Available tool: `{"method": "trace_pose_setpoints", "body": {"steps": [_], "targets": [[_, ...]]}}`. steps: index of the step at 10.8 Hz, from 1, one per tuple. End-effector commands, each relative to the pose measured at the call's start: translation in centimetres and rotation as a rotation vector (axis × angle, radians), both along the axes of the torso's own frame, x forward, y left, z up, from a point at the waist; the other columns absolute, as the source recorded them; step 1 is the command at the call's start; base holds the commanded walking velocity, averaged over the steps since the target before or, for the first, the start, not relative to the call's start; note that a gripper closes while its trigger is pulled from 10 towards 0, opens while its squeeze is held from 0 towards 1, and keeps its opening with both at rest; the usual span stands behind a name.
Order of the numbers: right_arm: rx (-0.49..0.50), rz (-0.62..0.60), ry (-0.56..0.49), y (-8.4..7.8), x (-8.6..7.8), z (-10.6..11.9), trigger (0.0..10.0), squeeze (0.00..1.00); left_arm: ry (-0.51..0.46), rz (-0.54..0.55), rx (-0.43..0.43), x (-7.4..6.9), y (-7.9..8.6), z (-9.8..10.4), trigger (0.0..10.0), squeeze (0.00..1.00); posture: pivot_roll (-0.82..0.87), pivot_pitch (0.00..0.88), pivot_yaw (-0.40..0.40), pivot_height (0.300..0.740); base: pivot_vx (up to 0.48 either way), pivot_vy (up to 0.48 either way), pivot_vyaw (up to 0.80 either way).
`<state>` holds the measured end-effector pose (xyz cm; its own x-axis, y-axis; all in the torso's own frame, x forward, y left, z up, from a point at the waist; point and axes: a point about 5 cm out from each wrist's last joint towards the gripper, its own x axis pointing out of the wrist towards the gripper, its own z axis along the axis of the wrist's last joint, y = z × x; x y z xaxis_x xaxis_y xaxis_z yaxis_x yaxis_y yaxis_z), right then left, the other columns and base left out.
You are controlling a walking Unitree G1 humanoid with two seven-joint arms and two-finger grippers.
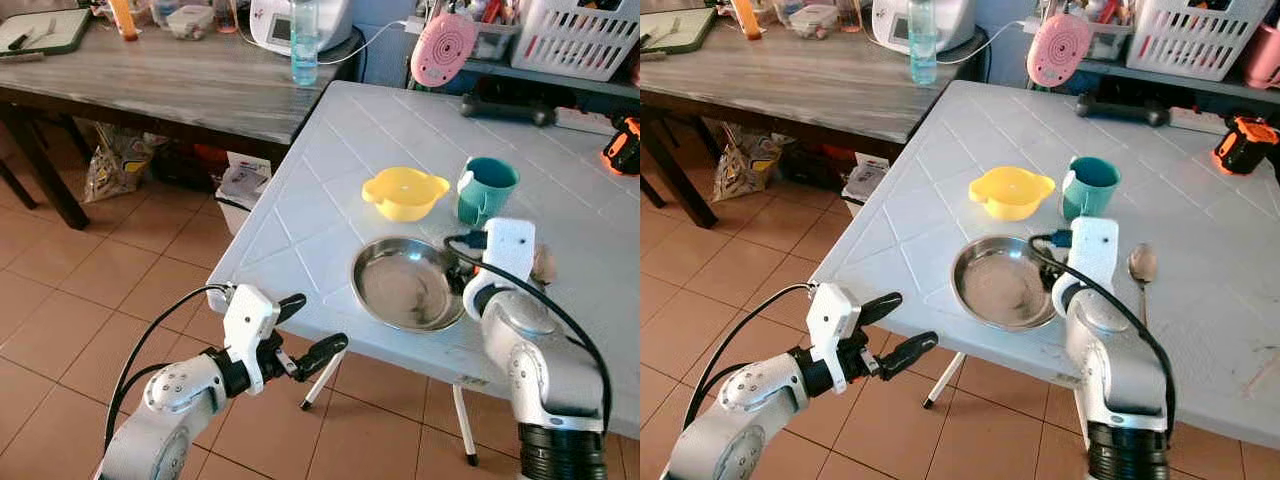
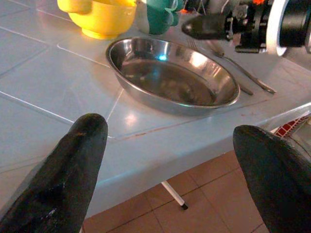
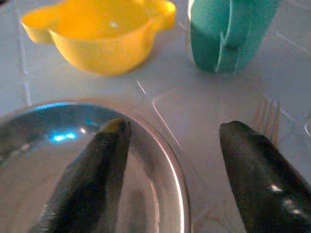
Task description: Setting the table
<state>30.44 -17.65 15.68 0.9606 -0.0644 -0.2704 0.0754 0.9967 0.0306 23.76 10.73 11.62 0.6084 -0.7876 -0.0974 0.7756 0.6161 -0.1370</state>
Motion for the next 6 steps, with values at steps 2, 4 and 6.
{"method": "trace_pose_setpoints", "body": {"steps": [2, 4, 6], "targets": [[-0.072, 0.009, -0.007, 0.1, -0.1, 0.0, 10.0, 1.0, 0.01, -0.008, 0.01, -0.3, -0.2, -0.4, 10.0, 0.0, -0.05, 0.096, -0.014, 0.74, 0.0, 0.0, 0.0], [0.033, 0.029, 0.043, 0.3, -0.5, -0.5, 10.0, 1.0, 0.015, -0.012, 0.006, -0.5, -0.5, -0.4, 10.0, 0.0, -0.05, 0.097, -0.015, 0.74, 0.0, 0.0, 0.0], [0.051, 0.042, 0.09, 0.3, -0.6, -1.0, 10.0, 1.0, 0.019, -0.01, 0.003, -0.5, -0.7, -0.3, 10.0, 0.0, -0.05, 0.096, -0.013, 0.74, 0.0, 0.0, 0.0]]}}
